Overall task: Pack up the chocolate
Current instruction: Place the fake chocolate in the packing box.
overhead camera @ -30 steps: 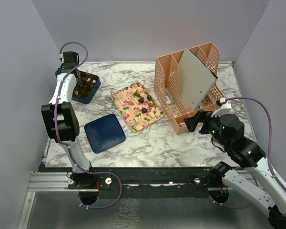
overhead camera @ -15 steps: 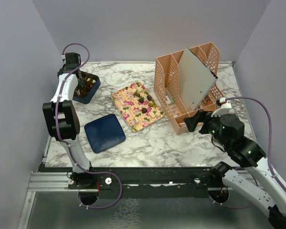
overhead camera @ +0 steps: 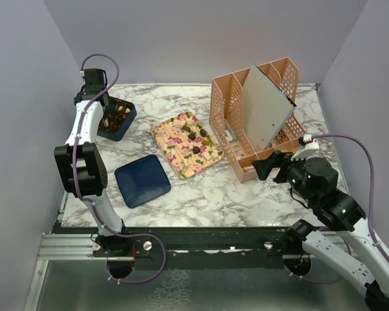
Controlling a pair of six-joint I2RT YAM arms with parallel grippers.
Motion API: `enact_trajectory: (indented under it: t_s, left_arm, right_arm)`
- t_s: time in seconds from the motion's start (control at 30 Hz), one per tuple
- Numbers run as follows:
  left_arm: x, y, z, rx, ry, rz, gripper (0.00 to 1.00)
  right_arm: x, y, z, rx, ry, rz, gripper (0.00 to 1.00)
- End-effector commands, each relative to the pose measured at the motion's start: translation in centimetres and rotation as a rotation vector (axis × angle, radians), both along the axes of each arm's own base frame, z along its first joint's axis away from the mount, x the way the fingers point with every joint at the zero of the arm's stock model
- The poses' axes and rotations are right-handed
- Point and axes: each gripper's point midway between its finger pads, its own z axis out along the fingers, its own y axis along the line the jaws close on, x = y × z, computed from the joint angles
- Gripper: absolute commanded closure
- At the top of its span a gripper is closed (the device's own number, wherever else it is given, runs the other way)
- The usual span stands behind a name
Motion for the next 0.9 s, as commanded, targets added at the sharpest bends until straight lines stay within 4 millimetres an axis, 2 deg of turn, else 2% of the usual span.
enact_trajectory:
  t_s: [0.0,0.33,0.5,0.73,0.87]
  left_arm:
    - [-2.1,-1.9,3.2,-0.076,-0.070,-0.030,0.60]
    - [-6.8,-8.8,4.6,-0.183,-0.094,-0.235,0.62]
    - [-9.9,-13.3,5.7,-0.216,-0.094,-0.370,0.62]
    - [-15.1,-18.3,4.3,-0.212,-0.009,-0.493,0.63]
    - [-17.9,-20.2,3.5,-0.215,0.024,-0.538,0.63]
  right_arm:
    - [-0.5,-0.8,1.3,0.002,-0.030,-0.014,0.02]
    - [-0.8,-1.2,0.3,-0.011,0.001,-0.028,0.02]
    - [-0.8,-1.3,0.8,-0.016,-0.005,-0.029,0.02]
    - [-0.7,-1.3,0.7,-0.021,0.003,-0.037,0.02]
    - [-0.6,-1.6,1.0,-0.033,0.003,-0.049,0.02]
